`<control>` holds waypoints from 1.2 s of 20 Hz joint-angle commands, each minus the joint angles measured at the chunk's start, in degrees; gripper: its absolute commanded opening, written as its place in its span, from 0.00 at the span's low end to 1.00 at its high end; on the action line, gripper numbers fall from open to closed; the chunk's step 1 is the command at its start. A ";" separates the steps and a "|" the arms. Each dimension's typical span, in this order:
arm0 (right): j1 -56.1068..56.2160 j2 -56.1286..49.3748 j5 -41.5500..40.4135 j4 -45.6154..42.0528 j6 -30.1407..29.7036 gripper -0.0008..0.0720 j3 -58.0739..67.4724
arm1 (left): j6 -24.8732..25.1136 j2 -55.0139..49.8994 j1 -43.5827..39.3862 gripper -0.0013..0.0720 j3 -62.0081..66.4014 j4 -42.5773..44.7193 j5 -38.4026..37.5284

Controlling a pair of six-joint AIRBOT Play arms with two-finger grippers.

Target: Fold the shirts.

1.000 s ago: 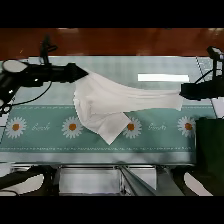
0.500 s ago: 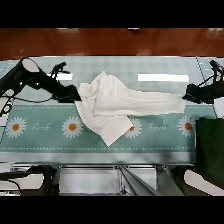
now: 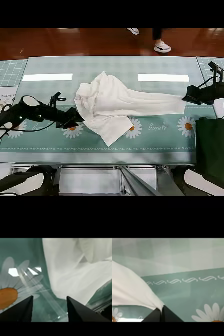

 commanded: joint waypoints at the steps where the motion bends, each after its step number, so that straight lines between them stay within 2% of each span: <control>1: -0.04 -0.04 0.20 0.17 -0.46 0.04 -0.02 | 1.60 0.07 -3.30 0.71 -3.91 -7.91 8.24; 6: -0.04 -0.04 0.87 1.62 -0.52 0.04 -0.02 | 0.83 -3.96 -9.20 0.70 -3.63 -10.62 12.09; 7: -0.04 -0.04 1.09 2.05 -0.52 0.04 -0.02 | 2.23 -4.42 -9.68 0.52 -3.32 -11.85 11.91; 8: -0.04 -0.02 1.38 2.84 -0.59 0.04 -0.02 | 5.25 -4.50 -9.94 0.03 -2.73 -12.90 11.47; 10: -0.04 -0.02 2.03 5.40 -0.87 0.04 0.00 | 9.60 -3.98 -9.33 0.04 -0.11 -15.28 8.04; 12: -0.52 0.35 3.56 9.94 -2.71 0.04 0.68 | 13.57 -2.01 -6.91 0.04 5.22 -15.67 0.22; 15: -1.88 2.51 4.85 13.60 -2.69 0.04 5.42 | 14.40 7.04 -0.42 0.04 15.69 -16.85 -8.41; 20: -3.89 11.80 5.29 15.41 -2.32 0.04 21.07 | 14.16 26.25 15.69 0.04 35.41 -18.38 -8.70; 24: -3.91 23.80 1.53 15.69 -2.27 0.04 28.87 | 13.29 36.02 29.09 0.04 46.71 -18.38 -8.70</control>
